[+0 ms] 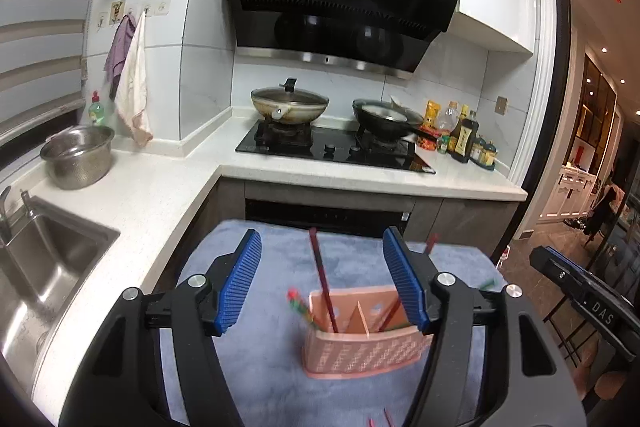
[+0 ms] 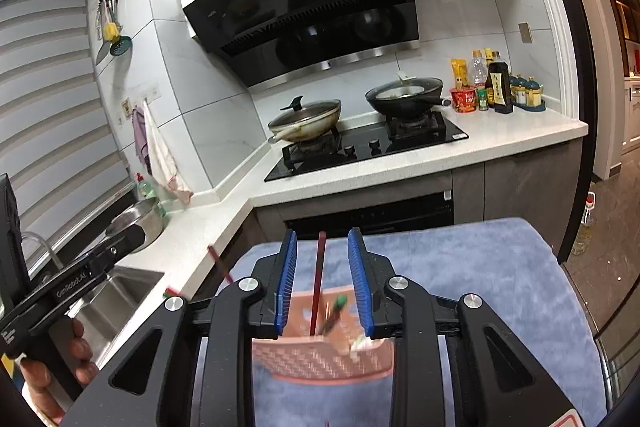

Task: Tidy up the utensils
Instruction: 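Move both open tools back toward the last two chopsticks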

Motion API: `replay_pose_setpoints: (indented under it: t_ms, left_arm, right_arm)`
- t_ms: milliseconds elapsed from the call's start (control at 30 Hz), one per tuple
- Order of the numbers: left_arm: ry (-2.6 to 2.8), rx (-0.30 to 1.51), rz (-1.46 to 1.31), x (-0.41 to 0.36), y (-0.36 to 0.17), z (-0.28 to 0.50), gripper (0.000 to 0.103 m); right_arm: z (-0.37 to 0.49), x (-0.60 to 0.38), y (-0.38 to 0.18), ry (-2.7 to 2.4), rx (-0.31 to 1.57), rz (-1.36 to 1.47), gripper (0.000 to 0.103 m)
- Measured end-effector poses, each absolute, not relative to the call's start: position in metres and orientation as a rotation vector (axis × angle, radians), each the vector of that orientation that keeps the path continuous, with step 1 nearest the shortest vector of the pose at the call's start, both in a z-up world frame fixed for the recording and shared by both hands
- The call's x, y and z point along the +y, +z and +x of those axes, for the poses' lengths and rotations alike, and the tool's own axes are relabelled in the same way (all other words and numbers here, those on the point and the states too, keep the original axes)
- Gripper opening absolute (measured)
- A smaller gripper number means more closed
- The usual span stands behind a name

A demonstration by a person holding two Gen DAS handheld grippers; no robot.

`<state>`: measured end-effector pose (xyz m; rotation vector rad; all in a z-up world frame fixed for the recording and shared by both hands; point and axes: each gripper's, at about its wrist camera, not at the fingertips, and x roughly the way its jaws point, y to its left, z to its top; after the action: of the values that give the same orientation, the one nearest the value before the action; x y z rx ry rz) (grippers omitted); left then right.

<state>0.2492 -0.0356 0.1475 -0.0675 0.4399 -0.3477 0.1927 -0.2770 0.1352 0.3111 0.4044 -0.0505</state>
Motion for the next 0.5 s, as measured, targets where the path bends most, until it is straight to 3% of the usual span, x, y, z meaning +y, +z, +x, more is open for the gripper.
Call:
replay_pose_setpoints:
  t_ms: [133, 500]
  left_arm:
    - [-0.318, 0.478, -0.044, -0.028, 0.125, 0.226, 0.070]
    - [-0.316, 0.685, -0.007, -0.021, 0.032, 0.156, 0.070]
  right_arm:
    - [0.167, -0.269, 0.110, -0.063, 0.471, 0.280, 0.028]
    - [0.086, -0.232, 0.017, -0.087, 0.708, 0.202, 0.030]
